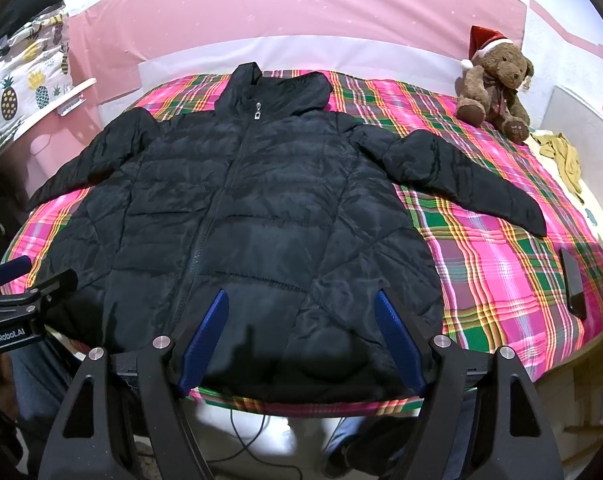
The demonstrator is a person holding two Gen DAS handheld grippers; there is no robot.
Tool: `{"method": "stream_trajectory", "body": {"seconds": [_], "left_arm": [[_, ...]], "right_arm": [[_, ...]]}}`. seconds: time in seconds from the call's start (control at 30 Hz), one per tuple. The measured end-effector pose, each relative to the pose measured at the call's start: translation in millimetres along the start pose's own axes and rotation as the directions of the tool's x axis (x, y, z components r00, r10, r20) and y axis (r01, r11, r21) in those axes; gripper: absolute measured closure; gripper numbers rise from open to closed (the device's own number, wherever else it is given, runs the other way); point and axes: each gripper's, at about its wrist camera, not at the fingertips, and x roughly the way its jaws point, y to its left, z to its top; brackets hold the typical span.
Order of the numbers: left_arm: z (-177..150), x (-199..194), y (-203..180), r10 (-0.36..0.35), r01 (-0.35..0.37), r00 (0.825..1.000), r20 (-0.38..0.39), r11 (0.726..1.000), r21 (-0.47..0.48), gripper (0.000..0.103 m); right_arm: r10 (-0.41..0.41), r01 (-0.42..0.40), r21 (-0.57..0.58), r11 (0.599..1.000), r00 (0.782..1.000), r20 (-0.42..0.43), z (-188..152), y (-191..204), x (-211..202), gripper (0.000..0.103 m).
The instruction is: Fold large clothes
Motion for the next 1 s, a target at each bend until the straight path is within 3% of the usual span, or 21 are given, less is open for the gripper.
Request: {"method": "stream_trajectory", "body": {"seconds": [1.0], "left_arm": [[0.1,-1.9,-1.5,-0.012,0.012,1.0,-0.011,1.0,-0.001,0.001]], "right_arm": [[0.002,-0.002,0.0,1.0,1.0,-0.003,0.0,0.6,-0.8,0.028]]}}
